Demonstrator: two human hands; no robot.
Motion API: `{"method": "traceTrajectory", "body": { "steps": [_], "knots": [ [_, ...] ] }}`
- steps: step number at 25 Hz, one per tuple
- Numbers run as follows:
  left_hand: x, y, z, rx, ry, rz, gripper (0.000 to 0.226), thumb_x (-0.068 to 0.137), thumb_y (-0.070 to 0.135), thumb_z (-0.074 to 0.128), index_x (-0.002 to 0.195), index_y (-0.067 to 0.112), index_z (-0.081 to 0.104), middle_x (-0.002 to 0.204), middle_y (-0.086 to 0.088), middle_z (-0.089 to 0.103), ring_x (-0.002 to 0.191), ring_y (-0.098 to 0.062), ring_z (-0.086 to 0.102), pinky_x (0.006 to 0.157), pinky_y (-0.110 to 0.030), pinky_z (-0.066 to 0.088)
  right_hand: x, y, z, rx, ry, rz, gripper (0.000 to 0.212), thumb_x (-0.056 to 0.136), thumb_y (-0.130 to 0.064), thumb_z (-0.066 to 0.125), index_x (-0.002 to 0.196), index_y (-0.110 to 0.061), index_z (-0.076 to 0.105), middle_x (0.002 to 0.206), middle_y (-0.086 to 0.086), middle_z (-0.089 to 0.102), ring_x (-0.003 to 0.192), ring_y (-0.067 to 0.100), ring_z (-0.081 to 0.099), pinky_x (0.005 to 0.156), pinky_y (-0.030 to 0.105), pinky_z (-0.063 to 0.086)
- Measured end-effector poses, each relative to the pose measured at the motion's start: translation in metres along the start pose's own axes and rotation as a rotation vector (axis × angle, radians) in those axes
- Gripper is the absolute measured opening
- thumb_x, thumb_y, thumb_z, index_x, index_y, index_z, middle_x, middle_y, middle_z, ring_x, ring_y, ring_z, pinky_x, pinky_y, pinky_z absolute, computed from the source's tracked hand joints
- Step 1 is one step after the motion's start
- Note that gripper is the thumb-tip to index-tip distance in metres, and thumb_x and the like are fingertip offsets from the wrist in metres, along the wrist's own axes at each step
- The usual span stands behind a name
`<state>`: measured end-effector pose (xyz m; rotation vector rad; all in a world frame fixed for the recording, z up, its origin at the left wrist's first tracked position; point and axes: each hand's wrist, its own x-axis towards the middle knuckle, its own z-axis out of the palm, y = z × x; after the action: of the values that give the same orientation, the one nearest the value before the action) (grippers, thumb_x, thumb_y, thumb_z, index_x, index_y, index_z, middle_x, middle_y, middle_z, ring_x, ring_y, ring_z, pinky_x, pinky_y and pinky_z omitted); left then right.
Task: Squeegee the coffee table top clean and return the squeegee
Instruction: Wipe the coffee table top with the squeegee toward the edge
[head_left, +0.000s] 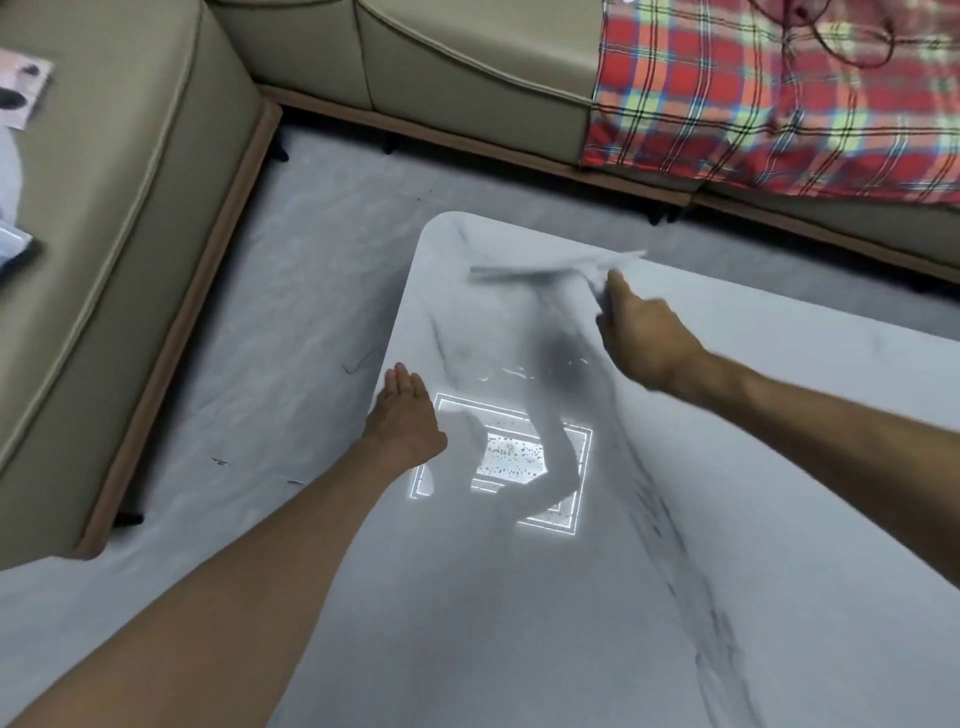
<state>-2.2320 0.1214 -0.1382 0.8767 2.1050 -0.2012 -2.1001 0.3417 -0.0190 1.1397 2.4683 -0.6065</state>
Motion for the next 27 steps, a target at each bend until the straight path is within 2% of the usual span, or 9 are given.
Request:
{"method": "traceTrajectory", "body": {
  "steps": [2, 4, 6, 8, 10, 13, 18, 23, 27],
  "knots": [
    [-0.003, -0.007, -0.003, -0.072, 0.05, 0.022, 0.077, 0.091, 0.022, 0.047, 0.152, 0.001, 0.006, 0.162, -0.017, -0.007, 0.151, -0.028, -0.003, 0.121, -0.036, 0.012, 0.041, -0.038, 0.0, 0.122, -0.008, 0.032, 0.039, 0.099, -0.023, 0.037, 0.134, -0.006, 0.031, 0.104, 0.025, 0.057, 0.065, 0.034, 0.05, 0.044, 0.033, 0.039],
    [-0.009, -0.017, -0.001, -0.217, 0.18, 0.036, 0.062, 0.09, 0.014, 0.048, 0.148, 0.005, 0.028, 0.161, -0.011, 0.019, 0.147, -0.024, 0.022, 0.118, -0.036, 0.026, 0.067, -0.069, 0.012, 0.162, -0.034, 0.015, 0.035, 0.099, -0.024, 0.035, 0.131, -0.009, 0.037, 0.102, 0.019, 0.055, 0.059, 0.03, 0.048, 0.029, 0.026, 0.033],
    [-0.019, -0.027, 0.001, -0.351, 0.325, 0.041, 0.051, 0.088, 0.01, 0.051, 0.139, 0.009, 0.046, 0.147, -0.008, 0.046, 0.133, -0.026, 0.045, 0.109, -0.039, 0.04, 0.065, -0.081, 0.031, 0.075, -0.028, -0.074, 0.032, 0.098, -0.026, 0.036, 0.127, -0.011, 0.039, 0.103, 0.019, 0.058, 0.06, 0.031, 0.05, 0.036, 0.025, 0.035],
    [-0.032, -0.035, 0.005, -0.375, 0.454, 0.053, 0.037, 0.087, 0.012, 0.058, 0.124, 0.012, 0.059, 0.128, -0.007, 0.061, 0.118, -0.027, 0.057, 0.099, -0.038, 0.047, 0.043, -0.07, 0.051, -0.052, -0.027, -0.199, 0.039, 0.098, -0.025, 0.037, 0.136, -0.015, 0.036, 0.11, 0.023, 0.061, 0.081, 0.039, 0.057, 0.058, 0.03, 0.038],
    [-0.041, -0.041, 0.006, -0.377, 0.52, 0.036, 0.011, 0.086, 0.018, 0.065, 0.096, 0.014, 0.065, 0.102, -0.005, 0.068, 0.099, -0.026, 0.063, 0.083, -0.037, 0.051, 0.011, -0.041, 0.063, -0.121, -0.037, -0.268, 0.047, 0.098, -0.028, 0.036, 0.144, -0.025, 0.03, 0.112, 0.024, 0.063, 0.093, 0.043, 0.06, 0.067, 0.037, 0.037],
    [-0.049, -0.047, 0.006, -0.393, 0.507, -0.044, 0.018, 0.087, 0.026, 0.065, 0.074, 0.015, 0.058, 0.081, -0.001, 0.067, 0.081, -0.024, 0.063, 0.068, -0.032, 0.046, -0.043, 0.014, 0.058, -0.244, -0.116, -0.276, 0.05, 0.098, -0.035, 0.033, 0.147, -0.039, 0.024, 0.104, 0.018, 0.067, 0.086, 0.04, 0.063, 0.064, 0.036, 0.04],
    [-0.063, -0.05, 0.013, -0.356, 0.479, -0.128, 0.031, 0.096, 0.03, 0.05, 0.077, 0.009, 0.063, 0.089, -0.006, 0.07, 0.087, -0.029, 0.064, 0.071, -0.034, 0.047, -0.088, 0.057, 0.017, -0.419, -0.228, -0.213, 0.048, 0.099, -0.041, 0.033, 0.147, -0.041, 0.025, 0.105, 0.016, 0.068, 0.091, 0.04, 0.064, 0.076, 0.042, 0.051],
    [-0.066, -0.061, 0.025, -0.556, 0.494, -0.162, 0.022, 0.096, 0.012, 0.042, 0.095, 0.006, 0.063, 0.109, -0.011, 0.065, 0.1, -0.028, 0.061, 0.086, -0.037, 0.05, 0.005, -0.018, 0.015, -0.034, -0.02, -0.14, 0.038, 0.1, -0.028, 0.036, 0.135, -0.013, 0.039, 0.122, 0.024, 0.06, 0.097, 0.046, 0.056, 0.079, 0.041, 0.045],
    [-0.071, -0.074, 0.037, -0.672, 0.407, -0.266, 0.035, 0.095, 0.011, 0.046, 0.129, 0.009, 0.053, 0.133, -0.01, 0.058, 0.117, -0.027, 0.057, 0.099, -0.033, 0.046, 0.045, -0.083, 0.051, 0.113, -0.02, 0.009, 0.047, 0.097, -0.022, 0.037, 0.142, -0.014, 0.028, 0.118, 0.023, 0.058, 0.092, 0.042, 0.057, 0.066, 0.037, 0.041]
  ]
}}
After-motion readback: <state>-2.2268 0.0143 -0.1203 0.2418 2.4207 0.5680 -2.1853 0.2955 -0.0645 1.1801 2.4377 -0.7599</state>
